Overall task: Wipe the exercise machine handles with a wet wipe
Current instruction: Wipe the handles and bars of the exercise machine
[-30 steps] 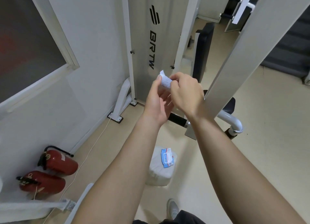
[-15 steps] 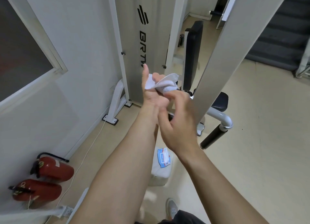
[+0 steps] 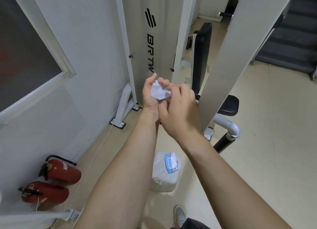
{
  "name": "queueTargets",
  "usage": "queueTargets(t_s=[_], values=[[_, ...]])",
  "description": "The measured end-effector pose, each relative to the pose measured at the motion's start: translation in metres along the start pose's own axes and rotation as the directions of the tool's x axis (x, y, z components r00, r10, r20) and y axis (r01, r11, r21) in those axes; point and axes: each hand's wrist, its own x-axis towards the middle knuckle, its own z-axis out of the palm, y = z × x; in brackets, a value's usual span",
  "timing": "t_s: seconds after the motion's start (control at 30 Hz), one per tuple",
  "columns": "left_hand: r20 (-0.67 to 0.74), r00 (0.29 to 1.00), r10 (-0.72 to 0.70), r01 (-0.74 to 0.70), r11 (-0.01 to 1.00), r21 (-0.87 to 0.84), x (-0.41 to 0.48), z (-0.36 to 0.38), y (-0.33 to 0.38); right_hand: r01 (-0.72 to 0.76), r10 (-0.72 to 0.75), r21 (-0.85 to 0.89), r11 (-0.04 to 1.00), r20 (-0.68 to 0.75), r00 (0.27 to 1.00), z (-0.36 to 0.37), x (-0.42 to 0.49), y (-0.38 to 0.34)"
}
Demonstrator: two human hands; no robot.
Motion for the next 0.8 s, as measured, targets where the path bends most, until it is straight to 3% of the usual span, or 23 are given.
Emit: queueTargets(t_s=[0.1, 0.17, 0.2, 0.23, 0.27, 0.3, 0.33, 0.37, 0.4, 0.47, 0.53, 0.6, 0.7, 0.8], values=[[-0.036, 0.999, -0.04, 0.046, 0.979, 0.2, -0.009, -0.005, 0.011, 0.103, -0.106, -0.068, 0.992, -0.034, 0.994, 0.011, -0.019, 0.01], [-0.144, 0.985, 0.098, -0.008, 0.851, 0.525, -0.014, -0.005, 0.032, 0.12, -0.124, -0.087, 0.989, -0.04, 0.991, 0.015, -0.022, 0.01], [-0.149, 0.951, 0.271, -0.092, 0.708, 0.7, -0.016, -0.002, 0.043, 0.132, -0.136, -0.102, 0.986, -0.039, 0.99, 0.014, -0.023, 0.01], [-0.052, 0.894, 0.445, -0.202, 0.502, 0.841, -0.018, 0.003, 0.055, 0.151, -0.157, -0.122, 0.981, -0.035, 0.987, 0.014, -0.024, 0.01], [0.129, 0.846, 0.518, -0.298, 0.258, 0.919, -0.02, 0.013, 0.065, 0.178, -0.183, -0.135, 0.975, -0.024, 0.983, 0.014, -0.026, 0.012], [0.31, 0.843, 0.44, -0.346, 0.001, 0.938, -0.023, 0.026, 0.072, 0.205, -0.207, -0.139, 0.969, -0.003, 0.978, 0.014, -0.028, 0.013], [0.406, 0.883, 0.235, -0.353, -0.237, 0.905, -0.024, 0.039, 0.076, 0.223, -0.223, -0.127, 0.966, 0.016, 0.975, 0.014, -0.03, 0.014], [0.362, 0.932, -0.016, -0.329, -0.455, 0.827, -0.023, 0.054, 0.076, 0.236, -0.236, -0.096, 0.967, 0.013, 0.972, 0.012, -0.032, 0.016], [0.226, 0.952, -0.207, -0.307, -0.641, 0.704, -0.019, 0.066, 0.073, 0.243, -0.245, -0.051, 0.969, -0.024, 0.969, 0.008, -0.035, 0.019], [0.009, 0.941, -0.338, -0.31, -0.852, 0.422, -0.009, 0.079, 0.062, 0.233, -0.217, 0.039, 0.972, -0.24, 0.946, -0.004, -0.044, 0.028], [-0.023, 0.94, -0.342, -0.333, -0.927, 0.171, 0.002, 0.086, 0.046, 0.225, -0.144, 0.097, 0.969, -0.521, 0.841, -0.018, -0.052, 0.035], [-0.076, 0.935, -0.346, -0.344, -0.938, 0.041, 0.011, 0.09, 0.031, 0.141, 0.005, 0.18, 0.974, -0.634, 0.773, -0.027, -0.049, 0.039], [-0.284, 0.897, -0.338, -0.33, -0.941, 0.076, 0.024, 0.089, 0.018, -0.108, 0.343, 0.457, 0.883, -0.47, 0.814, -0.035, -0.024, 0.045], [-0.475, 0.793, -0.381, -0.277, -0.92, 0.276, 0.033, 0.089, 0.018, -0.222, 0.411, 0.608, 0.762, -0.191, 0.891, -0.045, 0.005, 0.055]])
